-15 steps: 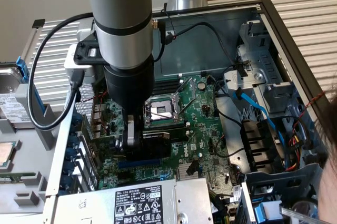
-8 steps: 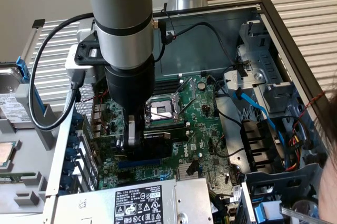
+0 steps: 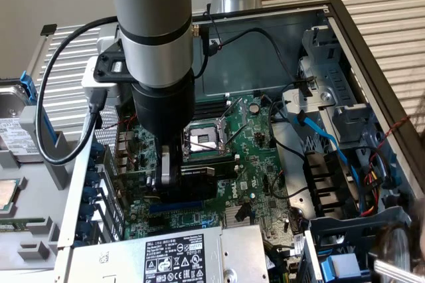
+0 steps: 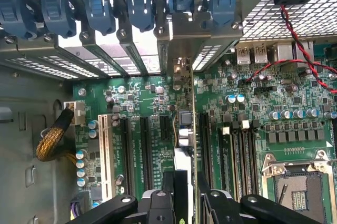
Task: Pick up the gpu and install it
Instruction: 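Insert the gpu into the slot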
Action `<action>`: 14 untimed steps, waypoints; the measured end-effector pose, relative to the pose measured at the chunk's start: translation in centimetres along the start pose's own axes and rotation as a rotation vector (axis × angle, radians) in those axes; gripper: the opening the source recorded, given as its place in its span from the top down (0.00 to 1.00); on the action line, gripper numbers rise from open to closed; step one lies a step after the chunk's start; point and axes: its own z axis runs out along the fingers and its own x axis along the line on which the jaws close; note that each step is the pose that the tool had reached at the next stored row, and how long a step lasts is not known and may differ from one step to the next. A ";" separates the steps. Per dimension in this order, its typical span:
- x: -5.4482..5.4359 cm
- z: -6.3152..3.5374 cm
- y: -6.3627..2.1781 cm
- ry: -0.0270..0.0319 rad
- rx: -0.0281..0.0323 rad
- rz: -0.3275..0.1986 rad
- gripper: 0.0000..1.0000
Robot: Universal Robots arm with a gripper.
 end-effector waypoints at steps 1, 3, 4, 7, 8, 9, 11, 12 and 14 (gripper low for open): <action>0.0 0.00 0.00 0.0000 0.0000 0.000 0.73; 0.0 0.00 -0.01 -0.0001 0.0000 0.000 0.73; 0.1 0.00 -0.01 0.0000 0.0000 0.000 0.73; 0.1 0.00 -0.02 -0.0001 0.0001 0.000 0.73; 0.1 0.00 -0.02 0.0000 0.0000 0.000 0.73; 0.1 0.00 -0.02 0.0000 0.0001 0.000 0.73; 0.1 0.00 0.01 0.0000 0.0001 0.000 0.73; 0.1 0.00 0.07 0.0000 0.0001 0.000 0.73; 0.1 0.01 0.19 -0.0001 0.0001 0.000 0.73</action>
